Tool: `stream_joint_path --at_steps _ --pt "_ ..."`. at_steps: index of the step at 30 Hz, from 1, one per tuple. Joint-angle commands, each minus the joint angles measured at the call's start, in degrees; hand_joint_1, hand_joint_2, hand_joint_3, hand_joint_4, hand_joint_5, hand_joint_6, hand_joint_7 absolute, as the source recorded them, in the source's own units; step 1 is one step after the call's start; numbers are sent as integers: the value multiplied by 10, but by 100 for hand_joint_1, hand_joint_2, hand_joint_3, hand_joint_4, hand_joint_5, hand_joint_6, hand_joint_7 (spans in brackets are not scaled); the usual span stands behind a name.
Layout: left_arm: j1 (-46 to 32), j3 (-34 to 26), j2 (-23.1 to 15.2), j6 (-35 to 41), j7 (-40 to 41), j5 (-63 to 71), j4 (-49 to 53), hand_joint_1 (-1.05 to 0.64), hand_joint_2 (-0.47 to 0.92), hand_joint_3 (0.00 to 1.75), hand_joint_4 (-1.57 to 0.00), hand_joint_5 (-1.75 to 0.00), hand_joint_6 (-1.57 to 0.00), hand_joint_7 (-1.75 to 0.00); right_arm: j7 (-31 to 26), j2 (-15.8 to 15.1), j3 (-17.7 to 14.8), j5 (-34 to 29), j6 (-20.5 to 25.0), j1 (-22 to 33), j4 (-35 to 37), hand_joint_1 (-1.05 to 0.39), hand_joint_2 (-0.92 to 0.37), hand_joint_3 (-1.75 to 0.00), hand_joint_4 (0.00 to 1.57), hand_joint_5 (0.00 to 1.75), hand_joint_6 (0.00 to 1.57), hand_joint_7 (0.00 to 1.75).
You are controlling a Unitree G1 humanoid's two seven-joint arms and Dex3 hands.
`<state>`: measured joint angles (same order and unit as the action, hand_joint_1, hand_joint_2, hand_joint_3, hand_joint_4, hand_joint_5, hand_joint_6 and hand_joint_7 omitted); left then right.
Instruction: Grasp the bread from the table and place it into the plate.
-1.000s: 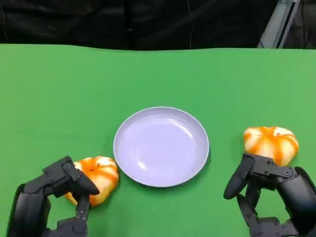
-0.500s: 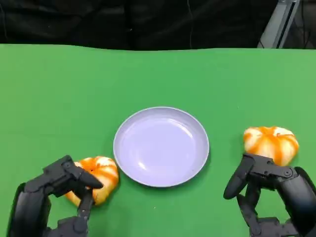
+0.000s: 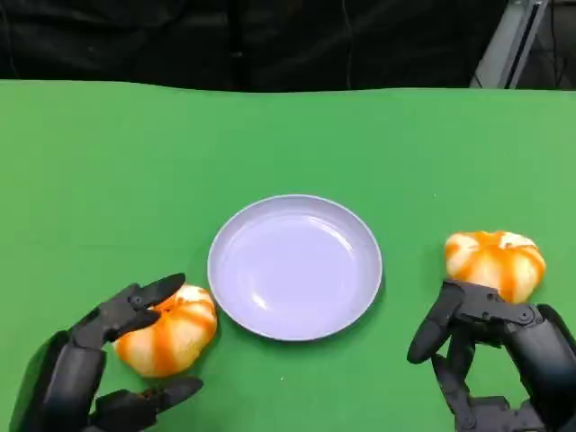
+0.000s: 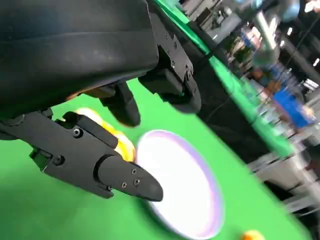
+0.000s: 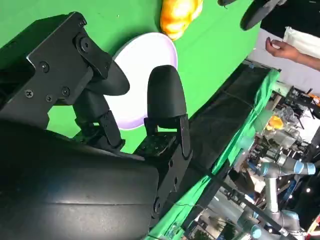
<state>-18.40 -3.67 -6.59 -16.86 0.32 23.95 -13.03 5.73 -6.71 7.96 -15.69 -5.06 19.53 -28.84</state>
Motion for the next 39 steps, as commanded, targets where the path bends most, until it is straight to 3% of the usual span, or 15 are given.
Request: stream_joint_path --at_steps 1,6,13,20,25,28,30,31,32,33,34,35,37,38,39 --pt "13 19 -29 51 4 83 -23 -55 91 0 -27 -57 -37 0 -1 -3 1 -2 6 3 -12 7 -31 -139 81 166 77 136" --pt "39 63 -50 153 -35 195 -44 -54 92 2 -22 -53 -32 0 1 -3 3 -1 12 2 -16 7 -31 -139 82 167 77 136" --pt "126 139 -72 259 -44 343 40 -51 92 2 -41 -56 -51 -6 0 -4 4 -2 13 4 -19 7 -30 -140 83 166 77 137" --pt "210 181 -85 300 -26 354 190 -50 92 11 -51 -47 -60 -4 0 -4 3 -1 12 7 -21 7 -30 -140 84 169 77 136" --pt "230 181 -94 293 -22 309 225 -42 92 18 -60 -48 -71 -7 1 -2 5 0 17 8 -23 7 -30 -140 83 167 77 136" --pt "225 169 -95 265 17 269 227 -29 92 19 -59 -100 -91 -6 1 -3 5 -1 15 7 -22 8 -31 -139 84 167 77 136" --pt "220 161 -96 251 36 246 222 -22 92 29 -64 -130 -105 -11 1 -3 5 0 14 6 -21 7 -31 -137 84 167 77 135" --pt "217 156 -101 233 56 235 221 -21 92 31 -64 -137 -108 -12 0 -2 5 0 13 6 -20 7 -31 -137 84 167 77 135" --pt "215 152 -106 219 70 226 222 -18 86 44 -72 -155 -114 -25 0 -1 5 1 13 6 -19 7 -31 -137 84 167 77 135" --pt "212 150 -111 207 91 223 222 -17 70 72 -79 -167 -107 -60 -1 -2 5 0 12 6 -18 7 -31 -137 85 167 77 135" --pt "210 145 -113 199 109 219 220 -17 66 76 -83 -171 -98 -87 -1 -2 5 -1 12 5 -18 7 -31 -137 85 167 77 135" --pt "208 143 -114 196 120 216 219 -20 69 60 -89 -173 -87 -118 -1 -3 5 -2 11 5 -17 7 -31 -137 85 168 77 135" --pt "201 136 -117 198 132 215 200 -20 73 46 -92 -174 -79 -139 -1 -3 5 -2 11 4 -18 7 -31 -137 86 168 77 135" --pt "196 134 -122 197 139 220 190 -19 73 50 -91 -174 -76 -148 -1 -3 5 -2 12 5 -18 7 -31 -137 85 168 77 135" --pt "193 134 -126 196 145 224 183 -18 65 67 -89 -175 -75 -151 -1 -3 5 -2 12 5 -18 7 -32 -137 85 168 77 135"
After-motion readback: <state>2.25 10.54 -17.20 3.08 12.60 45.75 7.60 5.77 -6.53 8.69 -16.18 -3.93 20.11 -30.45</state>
